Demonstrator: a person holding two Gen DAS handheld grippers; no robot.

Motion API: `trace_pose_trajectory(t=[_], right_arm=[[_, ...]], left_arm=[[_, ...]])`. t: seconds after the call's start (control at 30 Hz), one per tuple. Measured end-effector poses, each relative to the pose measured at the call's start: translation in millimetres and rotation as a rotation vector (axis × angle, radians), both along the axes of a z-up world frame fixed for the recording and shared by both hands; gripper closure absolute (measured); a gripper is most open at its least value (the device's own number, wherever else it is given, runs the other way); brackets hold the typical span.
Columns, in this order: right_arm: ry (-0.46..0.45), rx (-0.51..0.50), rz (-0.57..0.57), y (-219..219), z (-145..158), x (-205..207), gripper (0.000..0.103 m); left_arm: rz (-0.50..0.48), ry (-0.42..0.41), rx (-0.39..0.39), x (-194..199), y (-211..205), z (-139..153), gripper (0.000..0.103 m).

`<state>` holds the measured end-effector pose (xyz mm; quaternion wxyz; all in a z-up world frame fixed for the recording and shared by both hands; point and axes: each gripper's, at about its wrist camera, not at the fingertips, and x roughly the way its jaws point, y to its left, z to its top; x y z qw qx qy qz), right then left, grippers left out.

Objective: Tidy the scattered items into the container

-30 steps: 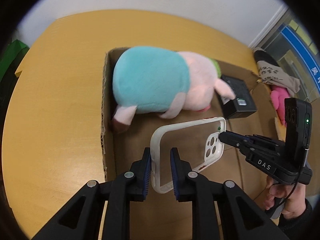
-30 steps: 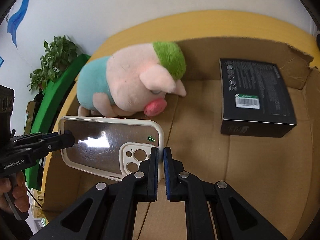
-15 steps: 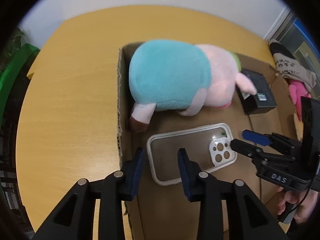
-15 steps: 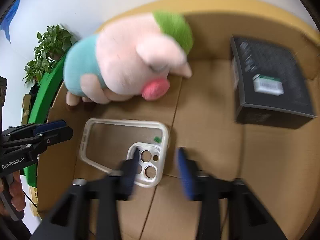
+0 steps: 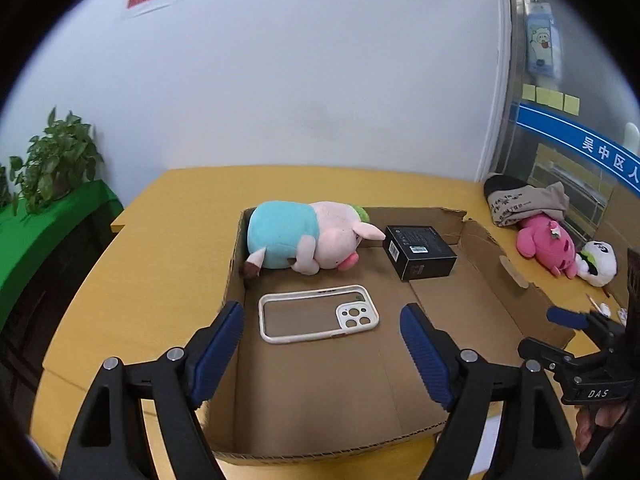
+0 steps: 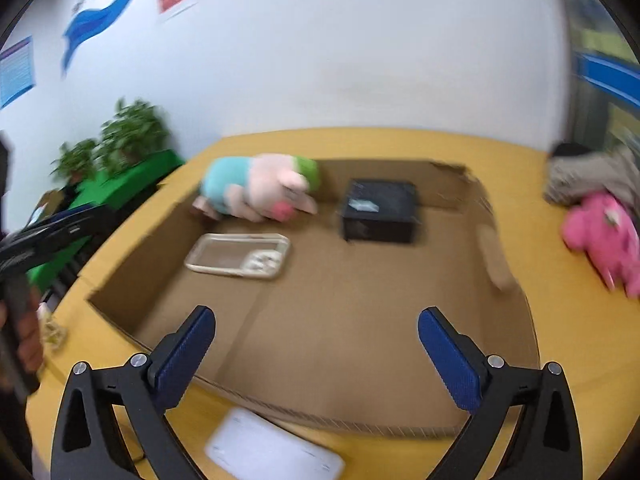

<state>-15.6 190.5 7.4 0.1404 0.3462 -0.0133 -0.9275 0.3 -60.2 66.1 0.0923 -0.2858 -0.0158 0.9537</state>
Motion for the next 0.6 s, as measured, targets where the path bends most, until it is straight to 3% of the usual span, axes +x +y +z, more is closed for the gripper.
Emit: trace_pose_trajectory(t=[0.17,0.3,0.4,0.6], right_arm=[[0.007,0.003,-0.096,18,-37,4,0.000],[0.122,0.063,-0.070,6,-42,15,0.000],[0.188,0.061,-0.067,7,-45,22,0.000],[0.254,0.064,-0.077,7,-49,35,0.000]], left_arm=[[0.036,-0.018,-0.013,-6,21,-46,0.023],[0.059,-0.019,0.014,-9,23,-74,0.023],[0.057,0.041,-0.104,-1,37,-83,0.017],[0.056,0.117,-0.094,4,37,-87,0.014]])
